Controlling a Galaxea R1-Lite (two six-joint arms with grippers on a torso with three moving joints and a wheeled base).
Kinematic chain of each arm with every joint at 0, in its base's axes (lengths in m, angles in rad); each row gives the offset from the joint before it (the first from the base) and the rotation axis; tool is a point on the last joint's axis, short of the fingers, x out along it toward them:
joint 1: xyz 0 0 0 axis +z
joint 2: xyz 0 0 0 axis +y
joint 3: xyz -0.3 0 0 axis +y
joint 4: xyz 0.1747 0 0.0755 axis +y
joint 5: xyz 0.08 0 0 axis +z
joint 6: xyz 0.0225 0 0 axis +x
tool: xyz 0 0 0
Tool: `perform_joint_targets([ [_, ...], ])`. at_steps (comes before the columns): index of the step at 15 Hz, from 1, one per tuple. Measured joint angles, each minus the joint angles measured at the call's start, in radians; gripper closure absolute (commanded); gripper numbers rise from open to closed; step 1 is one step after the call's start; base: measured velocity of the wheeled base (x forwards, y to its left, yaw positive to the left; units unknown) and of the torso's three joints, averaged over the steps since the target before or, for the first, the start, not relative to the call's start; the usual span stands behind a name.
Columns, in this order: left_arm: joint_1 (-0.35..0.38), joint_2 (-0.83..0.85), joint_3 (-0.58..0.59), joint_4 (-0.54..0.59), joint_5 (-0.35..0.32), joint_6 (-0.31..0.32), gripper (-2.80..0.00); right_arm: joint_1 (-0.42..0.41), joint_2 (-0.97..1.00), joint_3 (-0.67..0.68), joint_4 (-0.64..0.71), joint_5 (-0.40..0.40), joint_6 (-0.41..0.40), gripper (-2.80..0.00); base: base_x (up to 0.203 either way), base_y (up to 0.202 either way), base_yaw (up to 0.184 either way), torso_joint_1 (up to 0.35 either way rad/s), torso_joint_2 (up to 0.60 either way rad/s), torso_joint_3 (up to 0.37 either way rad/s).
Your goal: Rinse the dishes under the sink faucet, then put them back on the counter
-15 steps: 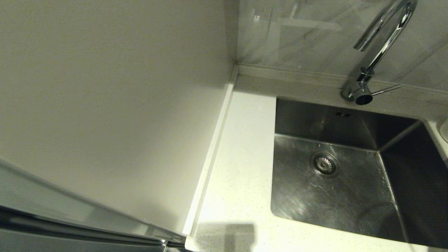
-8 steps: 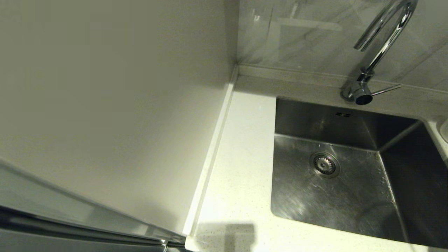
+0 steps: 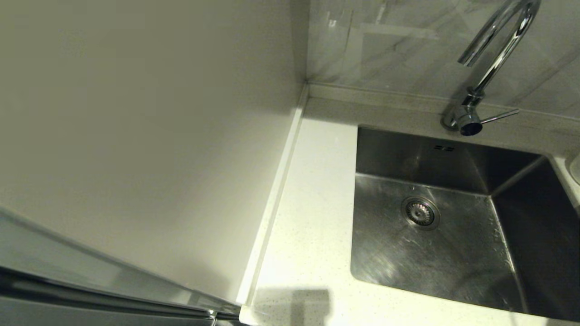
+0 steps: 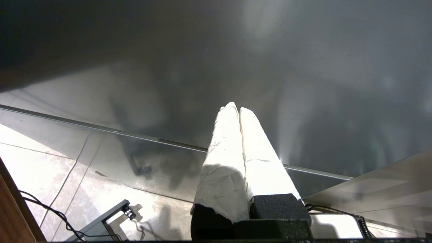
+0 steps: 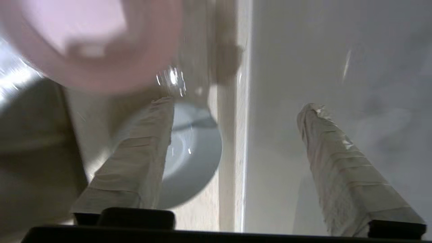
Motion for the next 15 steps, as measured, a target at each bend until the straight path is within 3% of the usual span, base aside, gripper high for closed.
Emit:
perform_joint_targets([
  [2,0.000,0.000,0.000,0.000,0.000,-0.001,0.00,0.059,-0.076,0.033,-0.010,0.021,0.027,-2.80,0.000,0.000,0.000,0.000,0.00,0.000],
  [6,0.000,0.000,0.000,0.000,0.000,-0.001,0.00,0.260,-0.258,0.136,-0.025,0.027,0.081,-2.80,0.000,0.000,0.000,0.000,0.00,0.000],
  [7,0.000,0.000,0.000,0.000,0.000,-0.001,0.00,0.311,-0.304,0.174,-0.044,0.025,0.088,0.00,0.000,0.000,0.000,0.000,0.00,0.000],
  [11,0.000,0.000,0.000,0.000,0.000,-0.001,0.00,0.471,-0.466,0.345,-0.212,0.020,0.099,0.00,0.000,0.000,0.000,0.000,0.00,0.000],
  [15,0.000,0.000,0.000,0.000,0.000,-0.001,0.00,0.580,-0.608,0.433,-0.247,0.011,0.139,0.00,0.000,0.000,0.000,0.000,0.00,0.000],
])
